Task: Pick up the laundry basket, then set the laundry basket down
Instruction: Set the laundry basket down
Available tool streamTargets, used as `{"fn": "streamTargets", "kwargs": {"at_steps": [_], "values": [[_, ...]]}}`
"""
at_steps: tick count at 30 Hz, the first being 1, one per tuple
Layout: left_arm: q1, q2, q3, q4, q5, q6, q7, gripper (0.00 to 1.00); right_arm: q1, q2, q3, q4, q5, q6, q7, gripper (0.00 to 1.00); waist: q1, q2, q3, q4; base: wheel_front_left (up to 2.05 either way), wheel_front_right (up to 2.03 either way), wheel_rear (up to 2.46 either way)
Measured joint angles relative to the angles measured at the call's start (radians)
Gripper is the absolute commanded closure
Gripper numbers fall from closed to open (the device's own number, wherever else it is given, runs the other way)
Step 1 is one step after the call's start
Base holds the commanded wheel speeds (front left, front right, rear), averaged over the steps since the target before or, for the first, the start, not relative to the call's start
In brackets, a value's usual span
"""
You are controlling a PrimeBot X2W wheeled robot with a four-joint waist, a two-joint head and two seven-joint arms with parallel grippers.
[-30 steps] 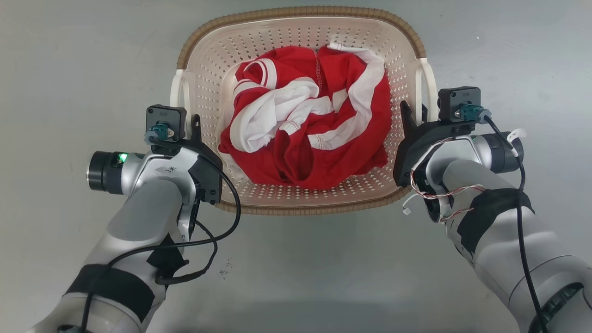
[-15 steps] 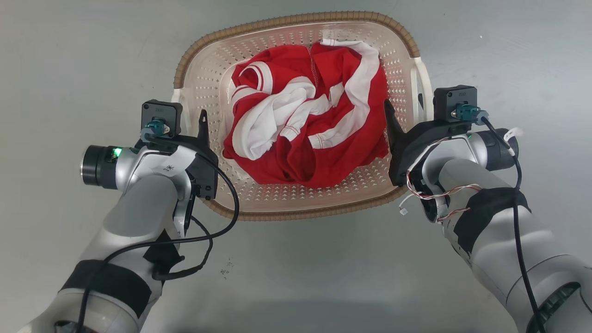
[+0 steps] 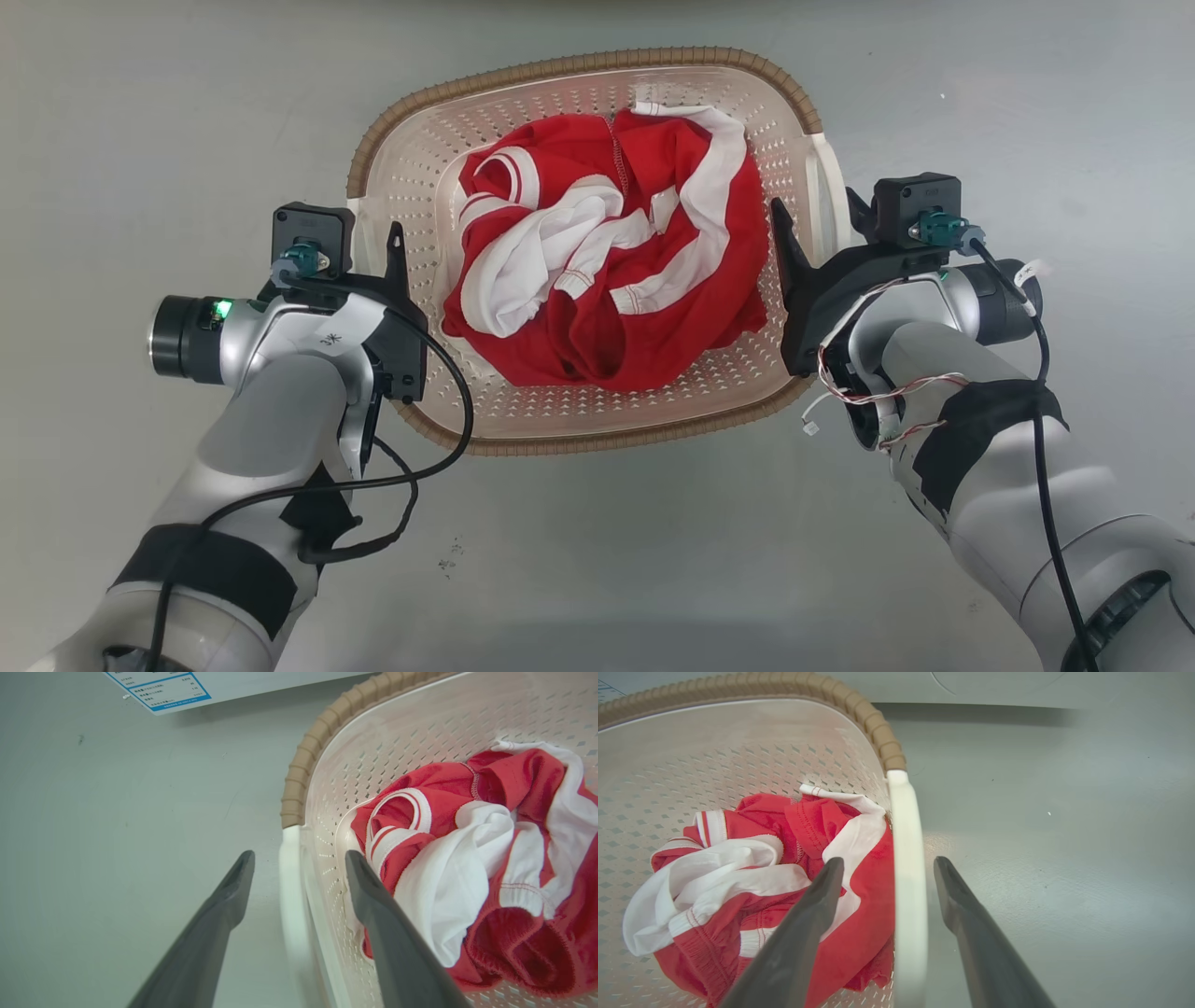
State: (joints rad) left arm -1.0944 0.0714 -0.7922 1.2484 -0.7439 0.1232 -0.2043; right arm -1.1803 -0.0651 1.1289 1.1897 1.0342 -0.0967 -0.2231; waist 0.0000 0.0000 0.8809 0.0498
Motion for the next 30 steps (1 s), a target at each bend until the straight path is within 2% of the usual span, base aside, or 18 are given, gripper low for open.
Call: {"fn": "streamTargets", "kwargs": {"at_steps": [6, 8, 9, 10, 11, 15, 27, 30], "values": [[0.000, 0.008, 0.002, 0.006, 0.000, 0.000, -0.001, 0.00, 0.000, 0.000, -0.001, -0.012, 0.004, 0.000, -0.007, 0.00, 0.0000, 0.0000, -0.002, -0.008, 0.00, 0.00, 0.00], [0.000, 0.019, 0.003, 0.008, 0.000, 0.000, -0.001, 0.16, -0.002, 0.001, -0.001, -0.018, 0.004, 0.000, -0.008, 0.00, 0.0000, 0.0000, 0.001, -0.014, 0.00, 0.00, 0.00], [0.000, 0.023, 0.004, 0.009, 0.000, 0.000, -0.001, 0.44, -0.002, 0.002, -0.001, -0.018, 0.004, 0.000, -0.009, 0.00, -0.0001, 0.0000, 0.003, -0.017, 0.00, 0.00, 0.00], [0.000, 0.026, 0.004, 0.010, 0.000, 0.000, -0.002, 0.53, -0.003, 0.002, -0.003, -0.018, 0.004, 0.000, -0.011, 0.00, 0.0000, 0.0000, 0.005, -0.019, 0.00, 0.00, 0.00], [0.000, 0.027, 0.005, 0.010, 0.000, 0.000, -0.002, 0.57, -0.003, 0.001, -0.006, -0.020, 0.006, 0.000, -0.014, 0.00, 0.0000, 0.0000, 0.007, -0.022, 0.00, 0.00, 0.00], [-0.003, 0.038, 0.008, 0.011, 0.000, 0.001, -0.010, 1.00, -0.006, 0.002, -0.018, -0.021, 0.018, -0.001, -0.017, 0.00, 0.0000, -0.0001, 0.018, -0.038, 0.00, 0.00, 0.00], [-0.013, 0.049, 0.009, 0.015, 0.000, 0.001, -0.018, 1.00, -0.006, 0.002, -0.030, -0.019, 0.022, -0.001, -0.026, 0.00, -0.0001, -0.0001, 0.027, -0.050, 0.00, 0.00, 0.00], [-0.015, 0.048, 0.010, 0.017, 0.000, 0.001, -0.018, 0.73, -0.006, 0.003, -0.031, -0.019, 0.022, -0.001, -0.026, 0.00, 0.0000, -0.0001, 0.026, -0.049, 0.00, 0.00, 0.00]]}}
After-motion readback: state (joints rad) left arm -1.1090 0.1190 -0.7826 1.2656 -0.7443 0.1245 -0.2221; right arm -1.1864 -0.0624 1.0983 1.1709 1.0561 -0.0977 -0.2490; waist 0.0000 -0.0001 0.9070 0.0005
